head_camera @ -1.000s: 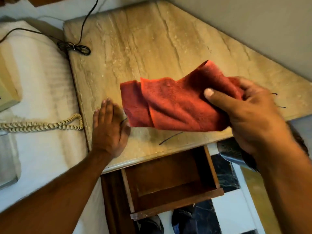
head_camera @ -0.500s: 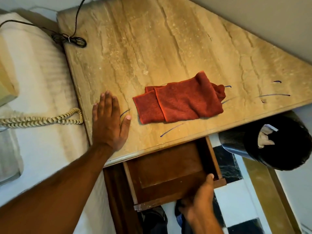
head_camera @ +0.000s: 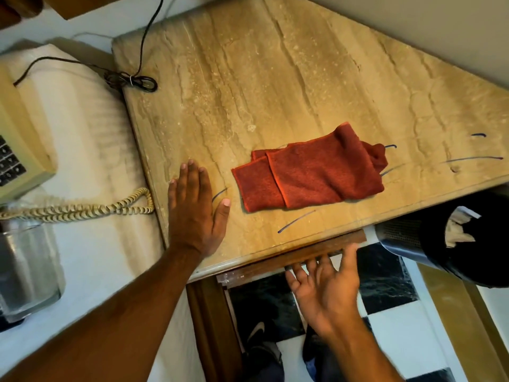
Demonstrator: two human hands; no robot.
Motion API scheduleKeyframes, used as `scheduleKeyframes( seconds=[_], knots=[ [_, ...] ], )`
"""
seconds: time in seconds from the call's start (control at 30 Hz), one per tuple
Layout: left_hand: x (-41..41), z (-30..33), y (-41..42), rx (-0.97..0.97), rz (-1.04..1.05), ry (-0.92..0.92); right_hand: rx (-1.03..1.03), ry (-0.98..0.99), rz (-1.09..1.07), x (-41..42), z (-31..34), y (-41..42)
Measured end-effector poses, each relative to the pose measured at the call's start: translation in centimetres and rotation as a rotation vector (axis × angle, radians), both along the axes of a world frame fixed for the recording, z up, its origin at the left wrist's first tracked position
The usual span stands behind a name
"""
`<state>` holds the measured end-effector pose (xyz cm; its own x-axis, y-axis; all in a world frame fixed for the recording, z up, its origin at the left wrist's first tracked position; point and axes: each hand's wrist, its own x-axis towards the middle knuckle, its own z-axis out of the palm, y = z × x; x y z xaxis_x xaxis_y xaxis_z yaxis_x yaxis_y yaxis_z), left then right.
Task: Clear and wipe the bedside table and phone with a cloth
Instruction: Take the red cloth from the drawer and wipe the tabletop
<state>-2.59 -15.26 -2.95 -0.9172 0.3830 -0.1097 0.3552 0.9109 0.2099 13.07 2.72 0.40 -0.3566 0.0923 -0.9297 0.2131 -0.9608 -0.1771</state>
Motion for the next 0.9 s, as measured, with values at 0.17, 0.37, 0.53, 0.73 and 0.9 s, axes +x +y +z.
scheduleKeyframes(
  seconds=[0.17,0.37,0.53,0.73,0.9],
  knots=[
    [-0.1,-0.2,-0.2,0.011,0.008,-0.05,0.642,-0.009,0.79,0.2,3.6,2.1],
    [-4.2,1.9,-0.4,0.125,-0.008,0.061,1.841,-0.019,1.546,-10.6,2.9,5.0],
    [-12.8,1.3,-1.5,-0.031,-0.06,0.033,1.937,0.03,1.736,-11.3,-2.0,-0.6],
    [-13.0,0.7,-1.6,-0.001,-0.043,-0.007,2.126,0.741,1.954,-7.4,-2.9,-2.1],
    [-13.2,0.6,-1.7,0.025,-0.056,-0.027,2.04,0.334,1.768,-12.0,-2.4,-5.5]
  ],
)
